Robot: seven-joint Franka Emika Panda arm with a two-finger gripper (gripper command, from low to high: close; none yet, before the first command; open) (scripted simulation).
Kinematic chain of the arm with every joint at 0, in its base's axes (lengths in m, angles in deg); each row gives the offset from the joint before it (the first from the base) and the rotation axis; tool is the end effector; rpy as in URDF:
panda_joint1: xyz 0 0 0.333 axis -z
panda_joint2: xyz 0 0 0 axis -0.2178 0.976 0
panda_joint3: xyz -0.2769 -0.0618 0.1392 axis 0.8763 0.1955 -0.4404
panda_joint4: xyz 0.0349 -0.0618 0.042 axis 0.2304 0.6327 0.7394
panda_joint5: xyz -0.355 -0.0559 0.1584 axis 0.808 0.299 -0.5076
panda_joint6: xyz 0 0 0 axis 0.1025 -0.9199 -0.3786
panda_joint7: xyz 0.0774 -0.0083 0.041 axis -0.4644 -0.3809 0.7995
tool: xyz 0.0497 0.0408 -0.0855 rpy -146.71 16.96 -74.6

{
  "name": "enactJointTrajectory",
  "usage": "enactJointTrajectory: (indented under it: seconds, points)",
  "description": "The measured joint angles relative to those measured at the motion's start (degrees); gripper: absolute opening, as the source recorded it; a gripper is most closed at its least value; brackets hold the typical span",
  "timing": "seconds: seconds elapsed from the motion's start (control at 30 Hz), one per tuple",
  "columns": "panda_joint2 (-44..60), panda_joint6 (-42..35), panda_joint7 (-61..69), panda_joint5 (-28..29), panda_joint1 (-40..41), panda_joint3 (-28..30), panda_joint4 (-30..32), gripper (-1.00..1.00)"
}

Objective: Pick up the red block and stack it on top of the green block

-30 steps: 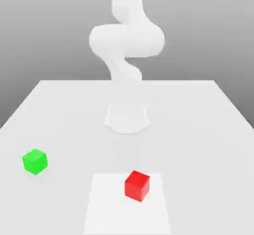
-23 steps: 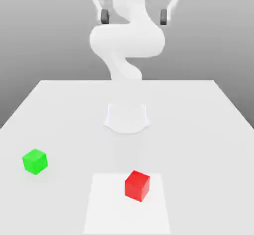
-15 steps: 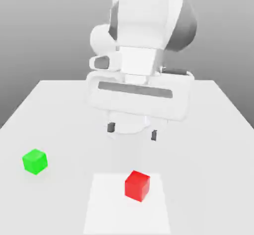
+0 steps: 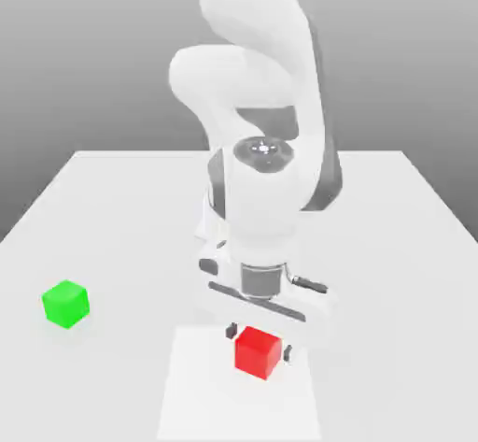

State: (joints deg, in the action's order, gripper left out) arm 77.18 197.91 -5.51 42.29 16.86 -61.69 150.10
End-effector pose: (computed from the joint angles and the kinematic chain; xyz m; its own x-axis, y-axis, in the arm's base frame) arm 0.3779 0.0280 0.1476 0.2666 -0.9638 -0.0007 -0.9638 -0.2666 -0.0021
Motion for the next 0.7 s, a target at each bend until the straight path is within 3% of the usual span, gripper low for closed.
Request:
enactJointTrajectory:
  seconds: [0.17,0.47,0.57,0.7]
  points:
    - [0.3,0.3,-0.2,0.3,-0.1,0.2,0.0,-1.00]
    - [-12.5,-10.4,6.4,-8.7,1.9,-3.9,1.9,-1.00]
    - [-14.3,-12.2,5.5,-8.4,0.6,0.9,2.0,-1.00]
    - [-16.0,-14.2,3.4,-7.2,13.3,7.3,1.7,-1.00]
